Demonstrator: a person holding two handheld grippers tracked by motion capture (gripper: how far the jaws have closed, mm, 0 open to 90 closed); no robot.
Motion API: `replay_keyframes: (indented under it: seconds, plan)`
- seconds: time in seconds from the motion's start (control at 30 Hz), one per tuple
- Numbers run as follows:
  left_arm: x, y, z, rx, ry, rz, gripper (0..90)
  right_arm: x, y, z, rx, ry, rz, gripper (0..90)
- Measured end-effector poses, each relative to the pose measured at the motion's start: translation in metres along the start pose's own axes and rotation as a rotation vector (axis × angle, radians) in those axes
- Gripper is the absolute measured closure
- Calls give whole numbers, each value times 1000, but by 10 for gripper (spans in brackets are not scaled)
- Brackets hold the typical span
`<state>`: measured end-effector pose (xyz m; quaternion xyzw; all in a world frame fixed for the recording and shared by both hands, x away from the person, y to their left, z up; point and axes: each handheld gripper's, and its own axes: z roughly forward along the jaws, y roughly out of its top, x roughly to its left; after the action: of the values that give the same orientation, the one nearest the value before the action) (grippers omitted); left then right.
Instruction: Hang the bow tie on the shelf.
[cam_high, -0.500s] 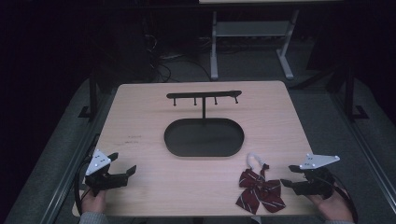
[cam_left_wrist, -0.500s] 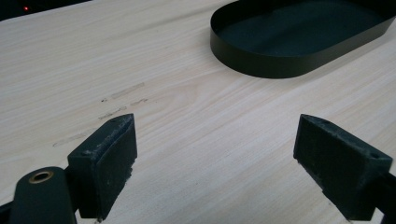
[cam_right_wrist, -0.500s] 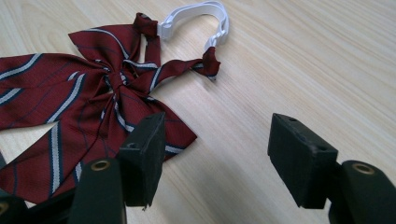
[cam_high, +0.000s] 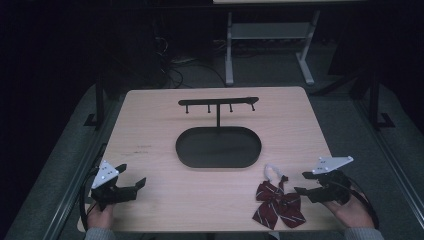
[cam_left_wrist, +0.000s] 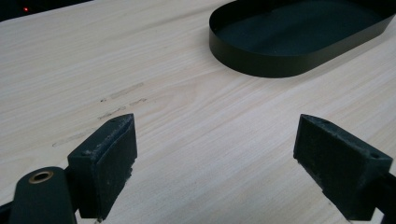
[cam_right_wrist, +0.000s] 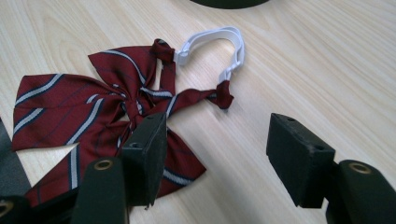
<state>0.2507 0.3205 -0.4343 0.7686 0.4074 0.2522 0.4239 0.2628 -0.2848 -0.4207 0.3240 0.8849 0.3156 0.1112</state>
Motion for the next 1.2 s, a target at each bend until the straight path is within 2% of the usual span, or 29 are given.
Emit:
replay_keyframes:
  seconds: [0.1, 0.67, 0.8, 1.2]
  plan:
    - [0, 0, -1, -3, 2, -4, 131, 0, 9, 2, 24, 13, -20, 375]
    - [1, -1, 0, -2, 3, -7, 131, -2, 40, 9, 81, 33, -79, 377]
    - [2, -1, 0, -3, 7, -21, 131, -3, 50, 11, 103, 42, -104, 384]
    - [2, -1, -1, 1, 7, -16, 131, -6, 71, 22, 146, 64, -159, 398]
